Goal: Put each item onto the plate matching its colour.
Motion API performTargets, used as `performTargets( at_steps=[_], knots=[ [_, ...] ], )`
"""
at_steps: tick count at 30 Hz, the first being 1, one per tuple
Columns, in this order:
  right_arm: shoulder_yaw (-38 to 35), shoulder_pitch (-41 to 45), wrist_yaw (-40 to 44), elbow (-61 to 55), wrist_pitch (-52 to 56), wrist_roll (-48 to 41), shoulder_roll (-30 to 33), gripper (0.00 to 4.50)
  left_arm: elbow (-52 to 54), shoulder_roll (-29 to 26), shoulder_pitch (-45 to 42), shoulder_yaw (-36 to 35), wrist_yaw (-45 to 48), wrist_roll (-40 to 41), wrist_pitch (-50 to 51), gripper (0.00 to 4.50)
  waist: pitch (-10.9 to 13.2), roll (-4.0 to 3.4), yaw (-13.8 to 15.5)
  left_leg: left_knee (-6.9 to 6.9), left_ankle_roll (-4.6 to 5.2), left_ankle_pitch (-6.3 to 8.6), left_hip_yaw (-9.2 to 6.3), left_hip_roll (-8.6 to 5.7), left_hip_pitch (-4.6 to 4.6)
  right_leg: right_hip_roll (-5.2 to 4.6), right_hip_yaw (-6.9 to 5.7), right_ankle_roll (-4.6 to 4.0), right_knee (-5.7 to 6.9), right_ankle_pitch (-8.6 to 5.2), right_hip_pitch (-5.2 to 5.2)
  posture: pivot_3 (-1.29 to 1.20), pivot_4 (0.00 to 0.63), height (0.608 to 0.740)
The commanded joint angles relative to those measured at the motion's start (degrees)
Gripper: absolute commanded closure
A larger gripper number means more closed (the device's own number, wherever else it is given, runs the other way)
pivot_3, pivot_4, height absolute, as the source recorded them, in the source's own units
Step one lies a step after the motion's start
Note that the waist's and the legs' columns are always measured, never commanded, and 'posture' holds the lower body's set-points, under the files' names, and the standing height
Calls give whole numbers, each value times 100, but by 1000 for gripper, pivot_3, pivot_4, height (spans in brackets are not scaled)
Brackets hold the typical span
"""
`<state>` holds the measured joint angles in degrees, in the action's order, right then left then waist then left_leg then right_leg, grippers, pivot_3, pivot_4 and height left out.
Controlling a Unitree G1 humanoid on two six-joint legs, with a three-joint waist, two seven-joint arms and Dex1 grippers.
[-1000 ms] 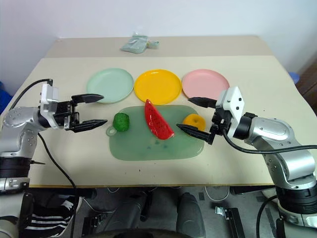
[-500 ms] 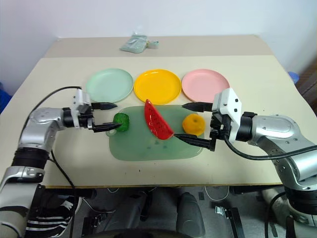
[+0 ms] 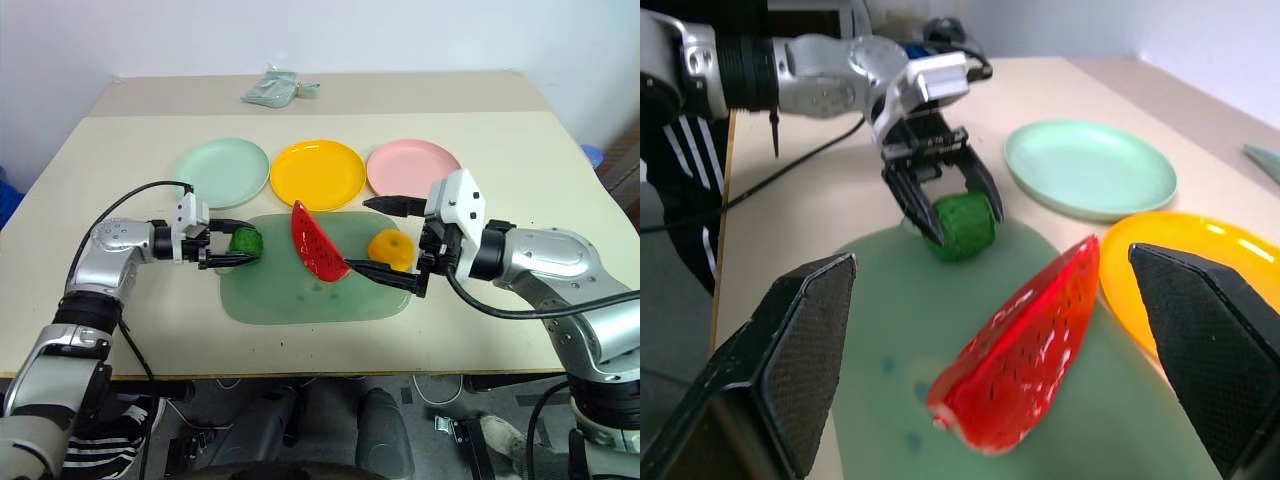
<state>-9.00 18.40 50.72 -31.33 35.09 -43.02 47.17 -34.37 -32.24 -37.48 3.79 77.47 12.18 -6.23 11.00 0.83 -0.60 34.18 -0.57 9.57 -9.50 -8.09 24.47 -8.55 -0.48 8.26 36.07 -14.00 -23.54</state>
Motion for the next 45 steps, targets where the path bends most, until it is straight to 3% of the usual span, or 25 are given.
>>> performTargets(
  at_steps=[1,5,12,19,24,27,28,33,38,45],
  knots=[
    [-241,183,-257,-97,105,-347,-153,0,78,12,-121,-156,-123,104,57,1880,0,0,0,0,0,0,0,0,0,0,0,0,0,0,0,0,150,740],
    [-124,433,-752,186,293,-209,-335,0,-114,-32,-574,-646,-677,358,325,1880,2,4,-6,1,0,0,-3,0,0,3,0,0,4,0,-2,0,150,740],
    [238,983,-1293,796,136,484,-747,0,-1284,149,-1485,-923,-2413,-110,82,1880,2,5,-7,3,0,-2,-3,-7,-1,2,-1,19,6,9,-2,0,150,740],
    [238,1186,-1335,1014,164,571,-937,0,-2894,523,-2255,-1046,-4269,-435,99,1880,2,5,-11,2,2,-2,-5,-14,0,1,-2,29,7,15,-1,0,150,740],
    [239,1151,-1369,934,218,606,-941,0,-3400,717,-2499,-1159,-4851,-493,46,1880,5,12,-10,7,3,-2,-6,-18,1,0,-2,36,7,19,3,0,150,740],
    [216,1087,-1365,875,220,635,-899,0,-3520,691,-2517,-1124,-4943,-568,-13,430,5,12,-45,8,3,-2,-5,-18,0,0,-2,36,8,19,3,0,150,740],
    [197,1059,-1354,845,222,623,-887,0,-3519,677,-2526,-1154,-4928,-546,-40,32,5,12,-47,8,3,-2,-5,-17,0,1,-2,36,9,19,2,0,150,740],
    [112,998,-1379,842,217,642,-846,0,-3295,571,-2559,-1234,-4282,-470,-196,32,5,12,-31,9,2,-3,-4,-18,0,0,-2,36,9,20,4,0,150,740],
    [72,999,-1312,908,178,664,-782,0,-2117,571,-2272,-1230,-1988,153,-170,32,5,12,-20,10,2,-3,-4,-18,1,1,-2,35,8,20,5,0,150,740],
    [62,1265,-1405,918,747,289,-819,0,-86,373,-1223,-1015,-42,888,521,32,2,6,-95,8,4,-2,-3,-11,-4,3,1,28,10,24,2,0,150,740]
  ],
)
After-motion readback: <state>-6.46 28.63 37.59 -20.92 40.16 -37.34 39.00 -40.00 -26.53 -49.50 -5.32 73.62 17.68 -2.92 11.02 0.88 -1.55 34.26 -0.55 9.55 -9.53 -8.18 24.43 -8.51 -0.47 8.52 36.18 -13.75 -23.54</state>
